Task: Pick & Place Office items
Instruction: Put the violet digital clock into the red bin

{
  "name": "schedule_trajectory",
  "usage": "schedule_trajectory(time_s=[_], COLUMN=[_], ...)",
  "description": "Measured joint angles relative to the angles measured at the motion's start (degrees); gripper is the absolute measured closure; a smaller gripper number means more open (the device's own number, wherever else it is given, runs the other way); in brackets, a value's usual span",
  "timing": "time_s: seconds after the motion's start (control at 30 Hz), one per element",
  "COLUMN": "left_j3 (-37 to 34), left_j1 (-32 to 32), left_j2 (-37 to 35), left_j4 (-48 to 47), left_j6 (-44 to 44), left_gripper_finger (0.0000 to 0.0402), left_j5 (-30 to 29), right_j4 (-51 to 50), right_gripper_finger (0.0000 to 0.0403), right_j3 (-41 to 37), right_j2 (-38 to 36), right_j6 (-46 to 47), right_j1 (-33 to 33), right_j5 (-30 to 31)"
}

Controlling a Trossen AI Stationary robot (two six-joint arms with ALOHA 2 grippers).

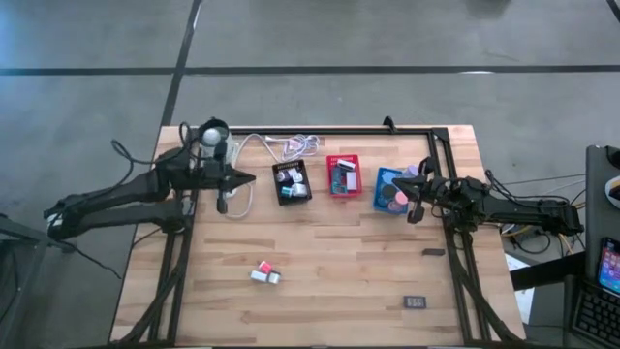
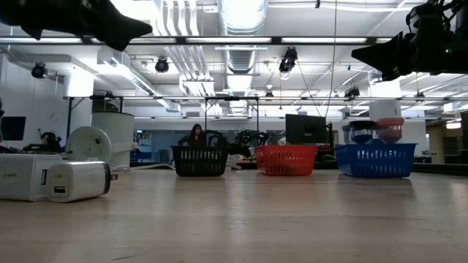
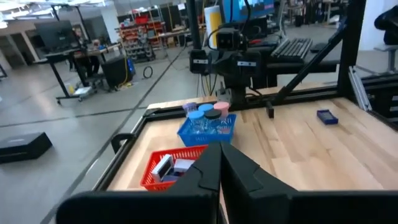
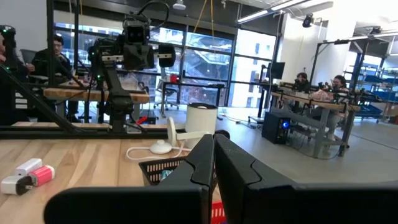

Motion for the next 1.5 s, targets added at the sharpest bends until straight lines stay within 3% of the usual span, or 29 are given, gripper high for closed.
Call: schedule_trajectory(time_s=[0.27, 0.5, 0.83, 1.5], left_j3=[-8.0, -14.5, -22.9, -27.1], left_j1=[0.0, 0.0, 0.0, 0.0], left_j2=[-3.5, -5.2, -8.1, -9.7], left_j4=[10.1, 11.5, 22.2, 23.3], left_j6=[1.0, 2.1, 3.0, 3.2], left_gripper_finger=[0.0396, 0.0397, 0.0399, 0.0395], left_j5=[0.5, 0.5, 2.7, 5.5], right_j4=[0.0, 0.0, 0.0, 0.0], right_gripper_finger=[0.0394, 0.0394, 0.0394, 0.0394], right_j3=[0.0, 0.0, 0.0, 0.0], right_j2=[0.0, 0.0, 0.0, 0.0], right_j6=[0.0, -0.1, -0.5, 0.0], right_j1=[0.0, 0.0, 0.0, 0.0], right_j5=[0.0, 0.0, 0.0, -0.1])
